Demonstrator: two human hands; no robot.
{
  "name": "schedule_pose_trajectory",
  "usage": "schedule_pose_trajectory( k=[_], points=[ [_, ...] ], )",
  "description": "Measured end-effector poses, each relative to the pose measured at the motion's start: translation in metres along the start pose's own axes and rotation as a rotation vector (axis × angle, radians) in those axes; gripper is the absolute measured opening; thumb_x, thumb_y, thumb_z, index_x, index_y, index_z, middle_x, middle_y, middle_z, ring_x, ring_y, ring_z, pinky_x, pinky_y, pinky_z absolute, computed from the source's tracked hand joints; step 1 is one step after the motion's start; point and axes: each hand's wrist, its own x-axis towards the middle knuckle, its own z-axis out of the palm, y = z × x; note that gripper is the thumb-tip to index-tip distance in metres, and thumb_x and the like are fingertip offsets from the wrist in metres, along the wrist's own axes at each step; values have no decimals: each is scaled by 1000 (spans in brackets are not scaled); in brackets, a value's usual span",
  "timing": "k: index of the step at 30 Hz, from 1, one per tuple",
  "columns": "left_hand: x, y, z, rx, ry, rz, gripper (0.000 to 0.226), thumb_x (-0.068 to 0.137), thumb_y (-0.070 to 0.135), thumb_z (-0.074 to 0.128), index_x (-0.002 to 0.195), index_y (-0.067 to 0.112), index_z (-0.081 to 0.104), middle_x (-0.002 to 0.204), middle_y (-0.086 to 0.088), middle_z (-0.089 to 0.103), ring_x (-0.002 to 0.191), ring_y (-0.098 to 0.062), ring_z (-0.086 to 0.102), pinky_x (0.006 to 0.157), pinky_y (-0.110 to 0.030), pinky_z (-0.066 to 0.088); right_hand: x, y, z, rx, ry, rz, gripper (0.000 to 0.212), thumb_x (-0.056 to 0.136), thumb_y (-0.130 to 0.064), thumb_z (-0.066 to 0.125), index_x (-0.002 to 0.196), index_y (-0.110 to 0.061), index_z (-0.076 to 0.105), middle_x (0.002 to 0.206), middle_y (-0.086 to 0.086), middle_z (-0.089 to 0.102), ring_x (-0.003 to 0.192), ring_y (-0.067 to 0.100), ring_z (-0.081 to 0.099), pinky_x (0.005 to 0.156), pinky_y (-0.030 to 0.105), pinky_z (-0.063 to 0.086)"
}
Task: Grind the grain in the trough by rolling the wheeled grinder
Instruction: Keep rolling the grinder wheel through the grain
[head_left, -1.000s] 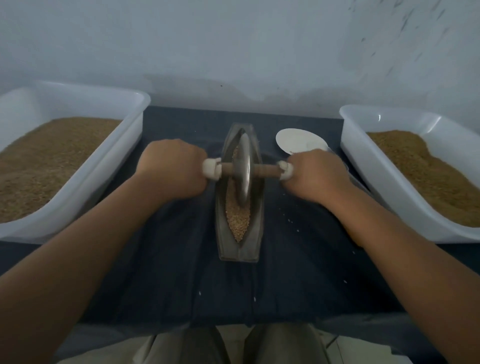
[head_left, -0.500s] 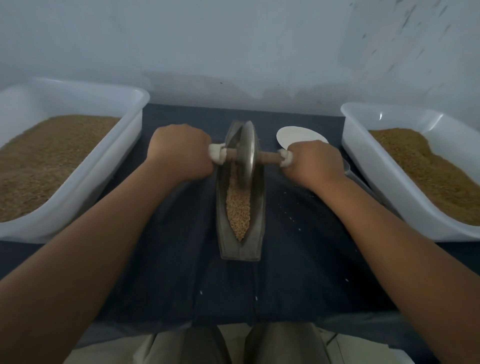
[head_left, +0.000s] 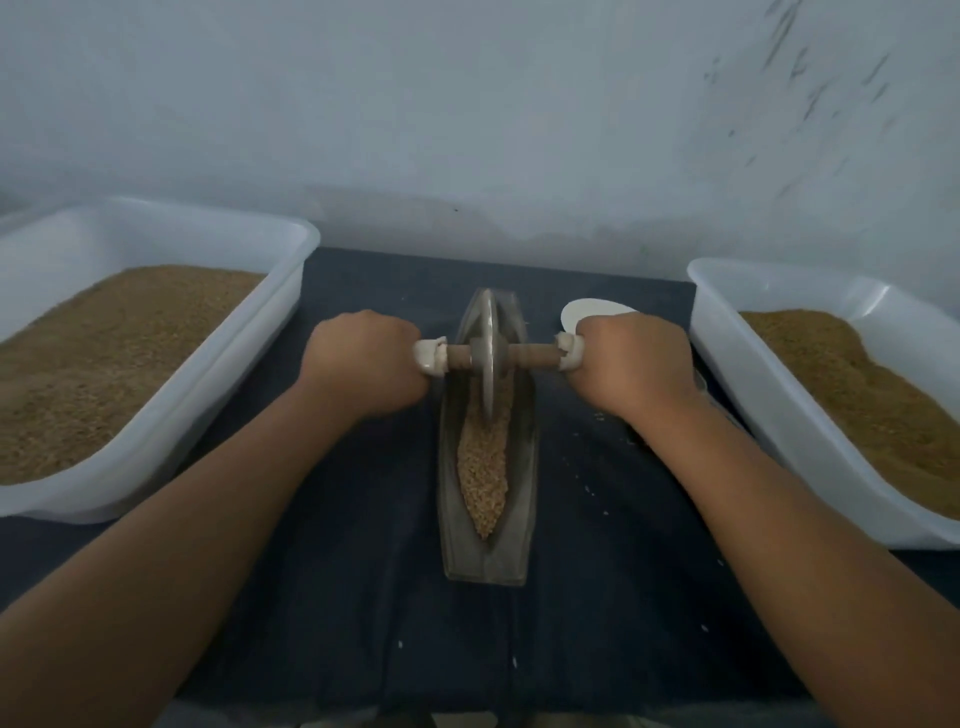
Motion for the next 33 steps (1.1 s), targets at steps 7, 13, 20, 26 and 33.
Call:
schedule_pose_trajectory(
  k=[7, 13, 20, 26, 33],
  points=[
    [-51, -10, -9, 58, 16, 138, 31, 80, 54, 62, 67, 33, 45, 60, 12, 52, 53, -10, 50, 52, -28, 40, -48, 8, -22, 137, -214, -57, 39, 75, -62, 36, 61, -28, 49, 55, -8, 52, 51, 6, 45, 48, 26, 29],
    [-44, -6, -10, 76, 56, 138, 32, 81, 57, 57, 66, 30, 46, 61, 10, 50, 54, -17, 52, 54, -28, 36, -51, 5, -10, 80, -129, -4, 51, 85, -67, 28, 66, -28, 54, 54, -9, 48, 50, 9, 39, 48, 25, 25],
    [5, 9, -21, 139, 12, 105, 23, 73, 50, 56, 70, 27, 55, 65, 8, 54, 55, -14, 47, 53, -27, 31, -19, 3, 18, 87, -153, 171, 46, 99, -60, 40, 81, -25, 65, 61, -9, 47, 58, 22, 45, 55, 31, 29],
    [-46, 1, -18, 149, 54, 154, 34, 80, 53, 63, 68, 33, 39, 62, 11, 49, 53, -9, 44, 51, -27, 29, -62, 11, -11, 177, -266, 33, 52, 78, -69, 23, 68, -29, 55, 61, -10, 58, 57, 8, 53, 50, 28, 31],
    [-32, -4, -1, 99, 67, 85, 36, 82, 55, 64, 66, 31, 42, 61, 11, 49, 51, -8, 42, 48, -25, 23, -40, 0, -4, 25, -103, 36, 44, 89, -63, 42, 64, -27, 47, 53, -10, 44, 48, 3, 31, 47, 23, 19]
  ],
)
